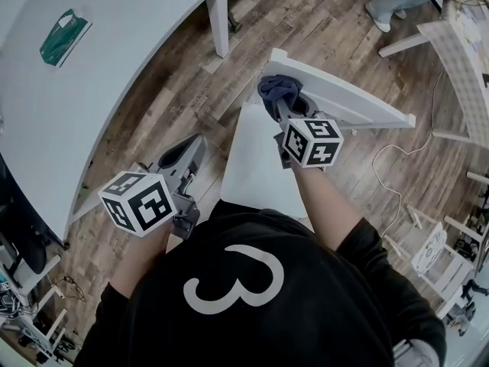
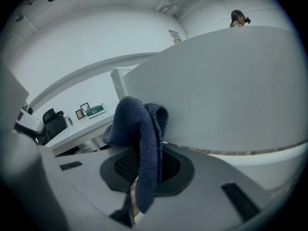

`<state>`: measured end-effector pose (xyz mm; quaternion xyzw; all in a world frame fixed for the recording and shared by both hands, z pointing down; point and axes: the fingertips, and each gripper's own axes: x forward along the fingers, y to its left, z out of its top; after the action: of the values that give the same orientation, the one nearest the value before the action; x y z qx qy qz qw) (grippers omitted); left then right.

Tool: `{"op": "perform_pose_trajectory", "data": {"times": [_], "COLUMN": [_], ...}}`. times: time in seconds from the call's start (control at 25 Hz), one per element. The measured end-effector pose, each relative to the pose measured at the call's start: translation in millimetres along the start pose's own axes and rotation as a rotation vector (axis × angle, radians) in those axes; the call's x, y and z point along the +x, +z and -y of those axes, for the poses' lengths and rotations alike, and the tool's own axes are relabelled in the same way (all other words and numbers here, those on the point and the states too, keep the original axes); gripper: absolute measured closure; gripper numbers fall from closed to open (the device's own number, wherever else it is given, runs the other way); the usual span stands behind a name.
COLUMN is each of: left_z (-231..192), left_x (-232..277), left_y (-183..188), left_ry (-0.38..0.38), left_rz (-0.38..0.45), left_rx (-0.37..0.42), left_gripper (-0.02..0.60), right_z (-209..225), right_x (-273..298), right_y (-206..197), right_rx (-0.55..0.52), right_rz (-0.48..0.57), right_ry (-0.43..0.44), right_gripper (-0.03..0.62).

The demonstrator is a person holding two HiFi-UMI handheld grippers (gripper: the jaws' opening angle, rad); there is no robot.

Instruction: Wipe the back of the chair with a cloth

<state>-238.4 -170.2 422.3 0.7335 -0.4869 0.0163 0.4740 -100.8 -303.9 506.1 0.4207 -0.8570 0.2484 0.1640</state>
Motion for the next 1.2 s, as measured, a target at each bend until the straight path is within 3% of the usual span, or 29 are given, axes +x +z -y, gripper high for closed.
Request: {"op": "perform_pose_trajectory", "data": {"times": [0.6, 1.2], "left_z": [15, 68], "left_x": [16, 49], "left_y": [-5, -39], "left_ry": [-0.013, -0.049], "left_rz": [-0.033, -0.092], "left_rx": [0.035, 0.071], "left_gripper": [0.568, 0.568], "right_z": [16, 93], "right_x": [-7, -68], "right_y": [-3, -16], "right_rx": [0.029, 0.072], "right_rz": [0.024, 0.036], "right_ry": [-0.034, -0.126], "right_gripper": [0.542, 0.542]}}
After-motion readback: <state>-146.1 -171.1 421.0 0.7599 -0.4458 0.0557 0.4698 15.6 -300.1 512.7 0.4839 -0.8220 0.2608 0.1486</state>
